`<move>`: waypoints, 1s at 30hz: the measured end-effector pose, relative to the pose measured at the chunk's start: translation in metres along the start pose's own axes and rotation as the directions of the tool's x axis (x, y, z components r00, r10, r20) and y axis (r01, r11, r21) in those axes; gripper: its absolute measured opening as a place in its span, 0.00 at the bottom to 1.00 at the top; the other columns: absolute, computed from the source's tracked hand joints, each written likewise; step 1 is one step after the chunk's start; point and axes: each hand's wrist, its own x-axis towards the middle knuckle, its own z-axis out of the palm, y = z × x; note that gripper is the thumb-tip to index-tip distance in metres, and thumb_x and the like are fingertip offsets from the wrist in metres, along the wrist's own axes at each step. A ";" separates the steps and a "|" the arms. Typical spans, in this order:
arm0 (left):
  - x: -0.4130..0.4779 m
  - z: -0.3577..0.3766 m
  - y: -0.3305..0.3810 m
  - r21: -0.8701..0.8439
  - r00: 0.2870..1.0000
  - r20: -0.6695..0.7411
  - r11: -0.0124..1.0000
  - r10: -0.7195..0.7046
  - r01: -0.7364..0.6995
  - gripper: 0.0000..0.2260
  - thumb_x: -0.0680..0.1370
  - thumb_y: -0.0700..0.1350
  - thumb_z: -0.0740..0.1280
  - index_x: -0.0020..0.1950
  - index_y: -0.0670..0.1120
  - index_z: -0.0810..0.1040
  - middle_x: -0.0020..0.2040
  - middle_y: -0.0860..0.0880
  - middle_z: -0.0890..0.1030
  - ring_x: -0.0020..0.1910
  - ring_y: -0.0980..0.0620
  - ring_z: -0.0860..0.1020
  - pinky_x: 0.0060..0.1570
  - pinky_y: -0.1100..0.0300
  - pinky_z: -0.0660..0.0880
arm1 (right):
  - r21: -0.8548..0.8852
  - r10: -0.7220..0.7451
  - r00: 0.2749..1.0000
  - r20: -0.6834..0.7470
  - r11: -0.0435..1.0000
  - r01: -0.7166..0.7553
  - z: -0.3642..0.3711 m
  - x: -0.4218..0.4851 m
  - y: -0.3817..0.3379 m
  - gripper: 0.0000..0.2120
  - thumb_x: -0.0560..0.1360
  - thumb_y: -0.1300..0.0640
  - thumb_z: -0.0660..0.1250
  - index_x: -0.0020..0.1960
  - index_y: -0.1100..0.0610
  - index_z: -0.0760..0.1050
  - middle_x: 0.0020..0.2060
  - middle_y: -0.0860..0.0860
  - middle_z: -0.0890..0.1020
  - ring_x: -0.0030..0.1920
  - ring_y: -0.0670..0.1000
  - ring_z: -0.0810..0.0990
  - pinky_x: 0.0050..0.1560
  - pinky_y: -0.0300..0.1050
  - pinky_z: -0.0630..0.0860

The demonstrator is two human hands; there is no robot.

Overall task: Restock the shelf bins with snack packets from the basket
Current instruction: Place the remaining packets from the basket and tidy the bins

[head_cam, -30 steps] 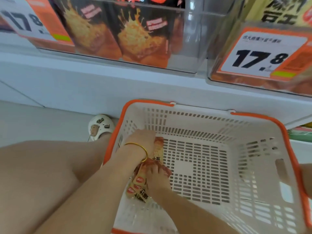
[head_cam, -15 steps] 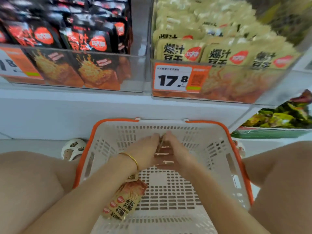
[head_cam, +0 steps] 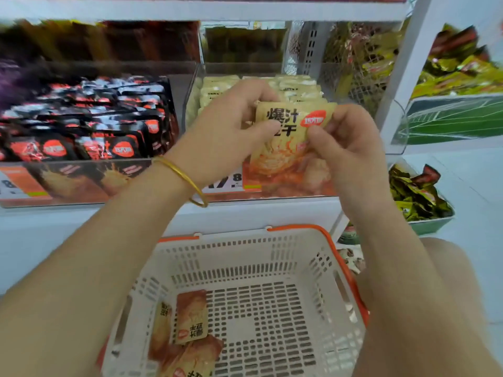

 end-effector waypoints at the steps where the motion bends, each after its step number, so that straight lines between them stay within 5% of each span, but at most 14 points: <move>1: 0.007 -0.001 0.004 0.018 0.998 -0.032 0.999 0.046 -0.046 0.11 0.76 0.40 0.65 0.46 0.57 0.69 0.49 0.46 0.79 0.46 0.52 0.79 0.43 0.60 0.78 | -0.015 -0.046 0.999 -0.017 0.999 0.045 -0.001 0.009 -0.004 0.08 0.72 0.60 0.66 0.41 0.48 0.71 0.36 0.54 0.73 0.42 0.68 0.75 0.43 0.68 0.74; 5: 0.023 0.002 0.006 0.061 0.987 -0.113 0.993 0.111 -0.105 0.09 0.76 0.40 0.62 0.46 0.55 0.68 0.49 0.43 0.78 0.48 0.49 0.79 0.46 0.52 0.78 | -0.094 -0.132 0.989 -0.063 0.988 0.126 0.001 0.029 -0.007 0.09 0.73 0.61 0.65 0.41 0.47 0.69 0.35 0.44 0.73 0.43 0.64 0.78 0.44 0.64 0.75; 9: 0.027 0.007 0.001 0.100 0.978 -0.155 0.987 0.139 -0.124 0.07 0.79 0.36 0.61 0.50 0.48 0.69 0.50 0.43 0.78 0.47 0.55 0.78 0.42 0.61 0.77 | -0.132 -0.137 0.989 -0.052 0.983 0.129 0.001 0.036 -0.002 0.07 0.74 0.60 0.64 0.43 0.48 0.70 0.38 0.49 0.76 0.44 0.60 0.79 0.46 0.61 0.76; 14: 0.032 0.011 -0.002 0.147 0.961 -0.207 0.977 0.183 -0.154 0.06 0.79 0.36 0.61 0.52 0.47 0.69 0.50 0.44 0.76 0.47 0.52 0.77 0.42 0.59 0.77 | -0.147 -0.135 0.990 -0.030 0.981 0.130 -0.002 0.042 -0.001 0.09 0.75 0.62 0.64 0.43 0.49 0.70 0.37 0.46 0.75 0.41 0.53 0.76 0.45 0.59 0.77; 22: 0.034 0.016 -0.009 0.265 0.946 -0.175 0.938 0.273 -0.222 0.07 0.79 0.41 0.61 0.54 0.51 0.70 0.45 0.61 0.73 0.44 0.56 0.77 0.43 0.58 0.76 | -0.078 -0.151 0.985 -0.080 0.986 0.145 -0.003 0.033 0.016 0.07 0.75 0.60 0.64 0.45 0.48 0.71 0.40 0.52 0.77 0.44 0.63 0.77 0.45 0.65 0.75; 27: 0.031 0.020 -0.021 0.194 0.968 -0.183 0.972 0.171 -0.134 0.09 0.77 0.44 0.61 0.57 0.50 0.72 0.51 0.50 0.77 0.48 0.47 0.79 0.48 0.47 0.77 | -0.172 -0.148 0.989 -0.027 0.975 0.142 -0.004 0.028 0.022 0.10 0.75 0.61 0.64 0.51 0.47 0.69 0.41 0.52 0.77 0.43 0.56 0.78 0.47 0.57 0.77; 30: 0.033 0.019 -0.022 0.243 0.965 -0.216 0.965 0.152 -0.098 0.10 0.78 0.42 0.63 0.59 0.46 0.74 0.46 0.56 0.75 0.46 0.55 0.75 0.48 0.63 0.74 | -0.371 -0.297 0.955 0.009 0.886 0.279 -0.003 0.029 0.017 0.13 0.78 0.57 0.63 0.61 0.48 0.70 0.42 0.46 0.77 0.44 0.51 0.77 0.46 0.49 0.75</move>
